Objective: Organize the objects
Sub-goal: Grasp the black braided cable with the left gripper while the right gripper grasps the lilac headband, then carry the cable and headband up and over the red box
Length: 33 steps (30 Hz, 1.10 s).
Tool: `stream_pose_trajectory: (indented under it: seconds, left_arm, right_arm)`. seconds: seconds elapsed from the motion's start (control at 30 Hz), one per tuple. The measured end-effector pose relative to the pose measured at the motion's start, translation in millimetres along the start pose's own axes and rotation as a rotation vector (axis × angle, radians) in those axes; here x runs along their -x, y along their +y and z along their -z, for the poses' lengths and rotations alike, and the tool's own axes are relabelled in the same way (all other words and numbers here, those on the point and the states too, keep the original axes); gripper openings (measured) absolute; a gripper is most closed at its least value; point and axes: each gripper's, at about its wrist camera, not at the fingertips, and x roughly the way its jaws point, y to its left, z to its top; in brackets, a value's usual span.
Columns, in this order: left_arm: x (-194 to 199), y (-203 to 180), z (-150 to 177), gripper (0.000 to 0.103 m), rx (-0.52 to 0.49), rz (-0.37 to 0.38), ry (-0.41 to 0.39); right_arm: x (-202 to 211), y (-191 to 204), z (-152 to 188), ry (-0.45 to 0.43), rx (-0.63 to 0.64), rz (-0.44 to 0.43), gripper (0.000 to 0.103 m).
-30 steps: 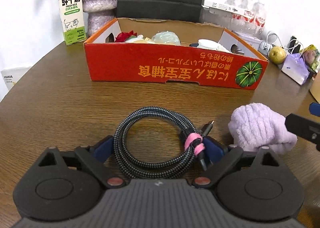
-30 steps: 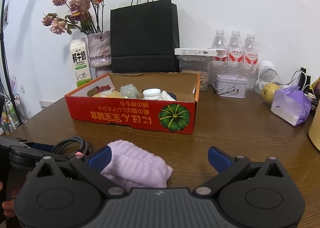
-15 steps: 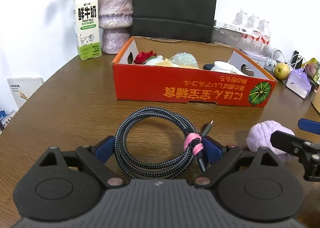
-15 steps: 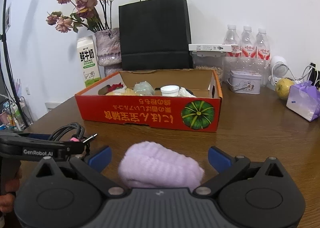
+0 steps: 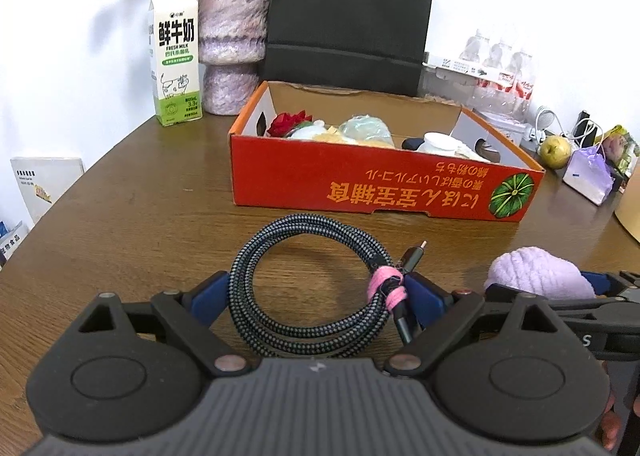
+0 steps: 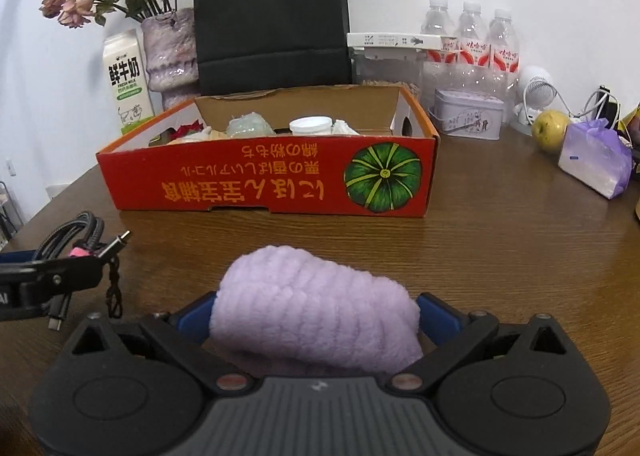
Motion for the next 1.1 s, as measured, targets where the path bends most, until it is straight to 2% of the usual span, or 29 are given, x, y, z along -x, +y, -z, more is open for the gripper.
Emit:
stream_pose_trajectory:
  seconds: [0.07,0.17,0.23,0.27,0.3,0.37,0.53,0.77,1.1]
  left_arm:
    - [3,-1,0,0.093,-0.003,0.004,-0.011]
    - [8,-2,0,0.093,-0.004,0.005,-0.026]
    - [10,-3,0,0.093,-0.004,0.005,-0.034]
    - [11,-3,0,0.093,-0.004,0.005,-0.037]
    - [12,-3,-1,0.093,-0.002,0.005,-0.038]
    - [14,-2,-3,0.093,0.009,0.01,-0.039]
    - [22,-2,-14,0.093,0.028,0.005,-0.079]
    - [29,-4,-31,0.093,0.038,-0.015,-0.114]
    - [29,-21,-67,0.093,0.038,-0.039,-0.198]
  right_arm:
    - [2,2,1,-0.007,0.007,-0.01,0.089]
    - [8,8,2,-0.035,0.037,-0.004,0.071]
    - [14,13,2,-0.065,0.056,-0.006,0.053]
    - [18,15,3,-0.082,0.067,-0.006,0.047]
    - [21,18,3,-0.098,0.079,-0.006,0.036]
    - [28,23,3,-0.121,0.093,-0.012,0.025]
    - [40,31,-1,-0.165,0.109,-0.03,0.02]
    - [57,36,-18,-0.263,0.129,-0.054,0.02]
    - [57,34,-48,-0.337,0.139,-0.074,0.02]
